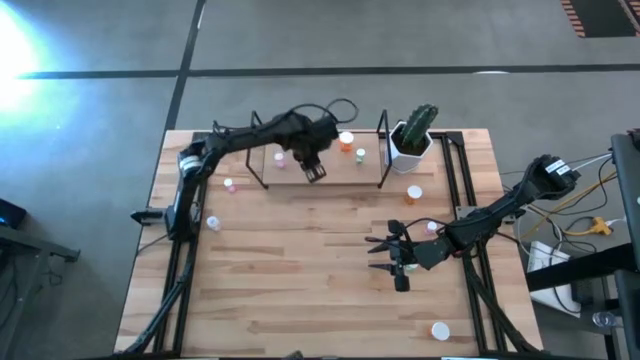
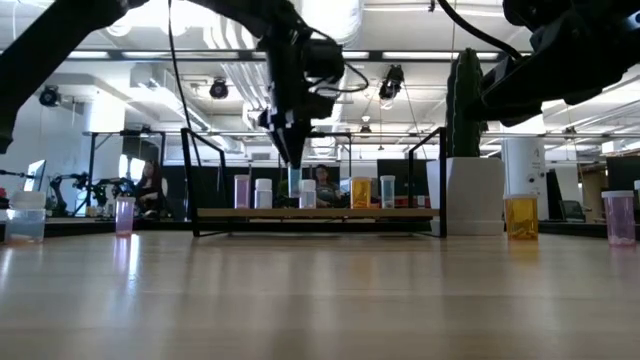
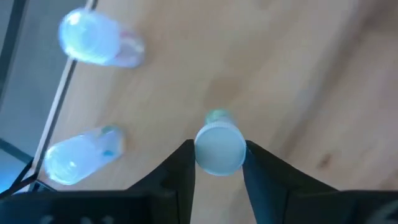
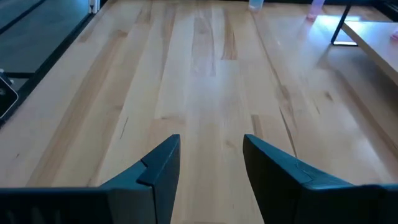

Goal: Pick and place medicine bottles onto shelf by color
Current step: Put the left green medicine bottle on the shelf

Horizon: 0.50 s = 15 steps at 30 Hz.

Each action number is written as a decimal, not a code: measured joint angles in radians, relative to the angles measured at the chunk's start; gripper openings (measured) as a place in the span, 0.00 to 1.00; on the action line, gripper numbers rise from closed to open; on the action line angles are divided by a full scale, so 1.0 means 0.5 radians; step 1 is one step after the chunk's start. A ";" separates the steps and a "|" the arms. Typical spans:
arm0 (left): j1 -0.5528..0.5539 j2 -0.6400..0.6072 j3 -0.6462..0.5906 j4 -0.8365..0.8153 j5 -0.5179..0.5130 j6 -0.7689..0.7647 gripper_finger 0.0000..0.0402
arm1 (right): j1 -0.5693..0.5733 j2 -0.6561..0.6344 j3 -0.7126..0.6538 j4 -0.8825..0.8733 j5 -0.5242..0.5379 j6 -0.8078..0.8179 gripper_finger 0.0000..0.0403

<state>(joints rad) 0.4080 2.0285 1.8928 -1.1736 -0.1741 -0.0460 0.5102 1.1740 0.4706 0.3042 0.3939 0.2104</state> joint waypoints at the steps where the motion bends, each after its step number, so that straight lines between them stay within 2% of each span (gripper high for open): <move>1: 0.020 0.000 -0.021 0.019 0.000 0.000 0.25 | 0.000 0.000 0.000 0.000 0.000 0.000 0.41; 8: 0.045 0.001 -0.134 0.142 0.013 0.001 0.26 | 0.000 0.000 0.000 0.000 0.000 -0.001 0.41; 15: 0.046 0.003 -0.141 0.224 0.012 0.002 0.27 | 0.000 0.000 0.000 0.000 0.000 -0.001 0.41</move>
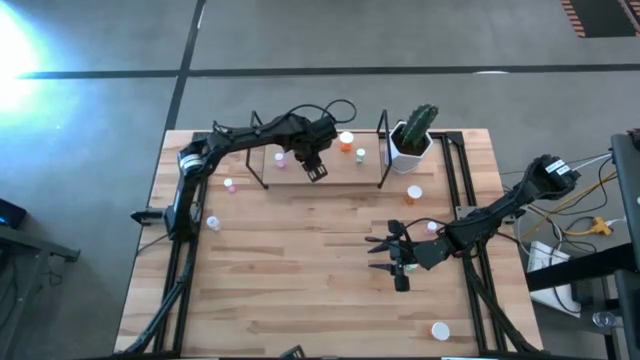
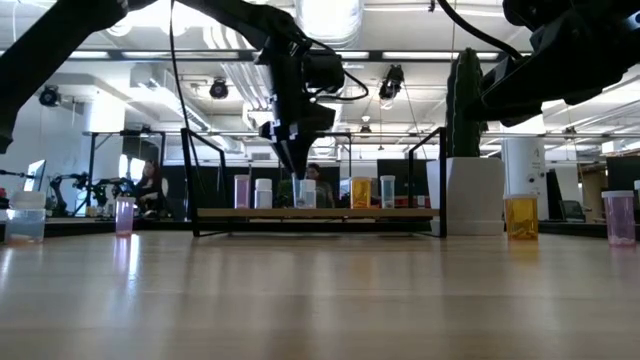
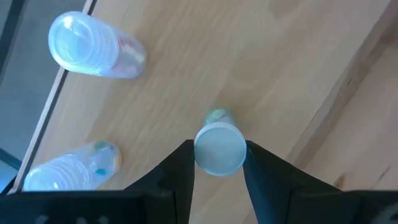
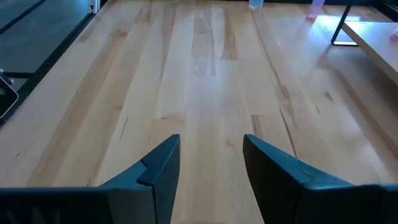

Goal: Pick and place medicine bottles onto shelf by color
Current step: Put the left green medicine bottle on the shelf, then put the green medicine bottle on the shelf

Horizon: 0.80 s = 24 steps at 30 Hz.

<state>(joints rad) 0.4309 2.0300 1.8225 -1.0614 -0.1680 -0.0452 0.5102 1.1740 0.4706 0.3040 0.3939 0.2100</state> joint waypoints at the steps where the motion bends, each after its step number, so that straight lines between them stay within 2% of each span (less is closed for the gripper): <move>1: 0.000 0.000 0.000 0.005 0.000 0.000 0.27 | 0.000 0.000 0.000 0.000 0.000 0.000 0.41; 5: 0.000 0.000 -0.001 0.013 0.000 -0.002 0.31 | 0.000 0.000 0.000 0.000 -0.001 0.000 0.41; 13: 0.000 -0.003 0.029 -0.002 0.000 -0.001 0.53 | 0.000 0.000 0.000 0.000 0.000 -0.001 0.41; 16: 0.000 -0.020 0.088 -0.132 0.000 0.000 0.58 | 0.000 0.000 0.000 0.000 0.000 -0.001 0.41; 24: -0.056 -0.201 0.104 -0.535 0.005 -0.126 0.62 | 0.000 0.000 -0.001 0.000 0.000 -0.001 0.41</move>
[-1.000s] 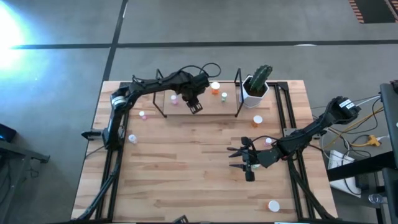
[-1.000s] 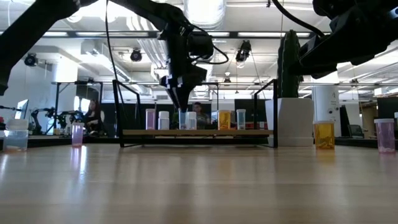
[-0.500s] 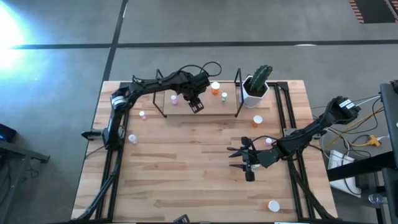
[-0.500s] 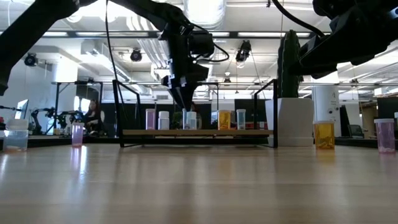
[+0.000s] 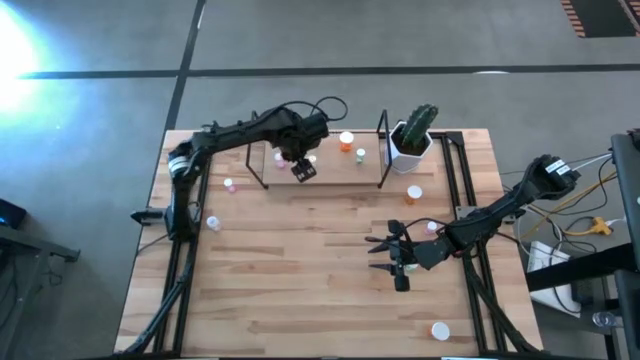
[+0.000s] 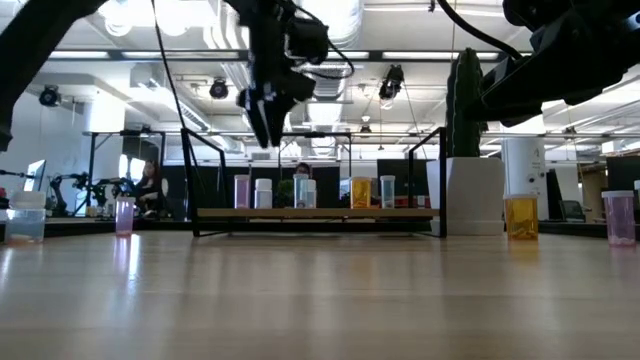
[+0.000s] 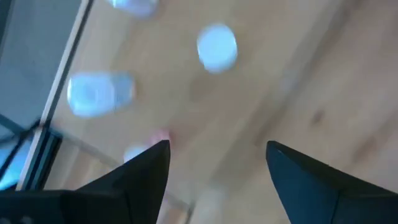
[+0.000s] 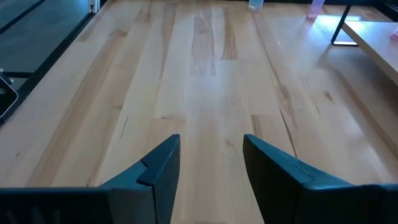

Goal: Pick and place medicine bottles onto shelf by color
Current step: Put the green medicine bottle on the shelf

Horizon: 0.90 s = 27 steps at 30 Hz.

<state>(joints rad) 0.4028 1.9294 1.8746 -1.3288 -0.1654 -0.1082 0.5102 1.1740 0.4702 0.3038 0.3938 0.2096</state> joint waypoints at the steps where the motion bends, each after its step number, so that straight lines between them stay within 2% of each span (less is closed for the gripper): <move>1: -0.023 -0.040 -0.016 -0.037 -0.001 -0.036 0.62 | 0.000 0.000 0.000 0.001 0.000 0.000 0.41; 7: -0.310 -0.304 -0.214 -0.044 -0.033 -0.192 0.62 | 0.000 0.000 0.000 0.004 0.000 0.000 0.41; 13: -0.664 -0.561 -0.536 0.188 -0.248 -0.304 0.62 | 0.001 0.000 0.000 0.019 -0.001 0.000 0.41; 18: -0.914 -0.794 -0.910 0.477 -0.488 -0.505 0.62 | 0.000 0.000 0.000 0.032 -0.001 0.000 0.41; 22: -1.068 -0.977 -1.296 0.983 -0.663 -0.598 0.62 | 0.009 0.000 -0.005 0.046 0.000 -0.007 0.41; 27: -1.225 -1.066 -1.830 1.998 -0.672 -0.592 0.62 | 0.074 0.000 -0.047 0.348 -0.001 -0.244 0.41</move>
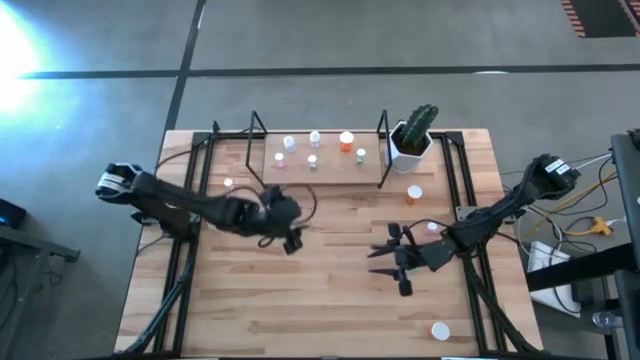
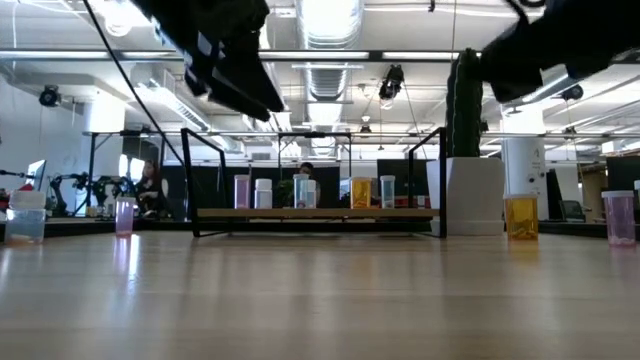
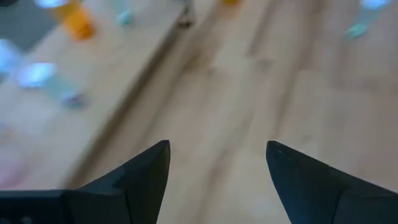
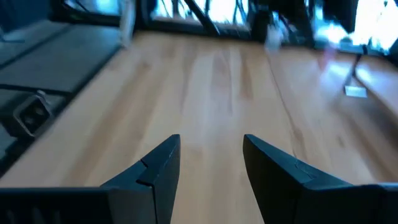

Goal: Pick and place medicine bottles onto shelf by color
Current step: Put the green medicine bottle on the shelf

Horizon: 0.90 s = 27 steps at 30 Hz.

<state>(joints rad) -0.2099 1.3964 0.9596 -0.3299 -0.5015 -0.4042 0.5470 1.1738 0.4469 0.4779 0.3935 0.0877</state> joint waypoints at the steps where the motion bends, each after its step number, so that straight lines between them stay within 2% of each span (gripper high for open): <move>1: -0.023 0.001 -0.100 0.209 0.010 0.016 0.62 | 0.013 0.000 -0.016 0.080 -0.001 -0.055 0.41; 7: -0.148 0.235 -0.526 1.532 0.084 0.298 0.62 | 0.099 0.000 -0.114 0.460 0.000 -0.213 0.41; 12: -0.214 0.556 -0.590 2.206 0.087 0.516 0.62 | 0.222 -0.002 -0.169 0.602 0.026 -0.179 0.41; 15: -0.230 0.770 -0.547 2.433 0.101 0.576 0.62 | 0.353 -0.022 -0.204 0.556 0.234 -0.072 0.39; 18: -0.230 0.945 -0.456 2.541 0.118 0.576 0.62 | 0.507 -0.108 -0.217 0.239 0.546 0.153 0.37; 20: -0.230 1.032 -0.395 2.522 0.117 0.578 0.62 | 0.600 -0.206 -0.198 -0.114 0.685 0.394 0.34; 24: -0.228 1.170 -0.239 2.526 0.134 0.594 0.62 | 0.720 -0.440 -0.041 -1.079 0.681 1.074 0.30; 27: -0.222 1.234 -0.130 2.528 0.248 0.684 0.62 | 0.758 -0.575 0.091 -1.778 0.498 1.632 0.27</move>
<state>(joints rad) -0.3210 2.0135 0.8948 0.9344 -0.3777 -0.0621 0.9258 0.8861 0.4923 -0.4113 0.6423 0.9036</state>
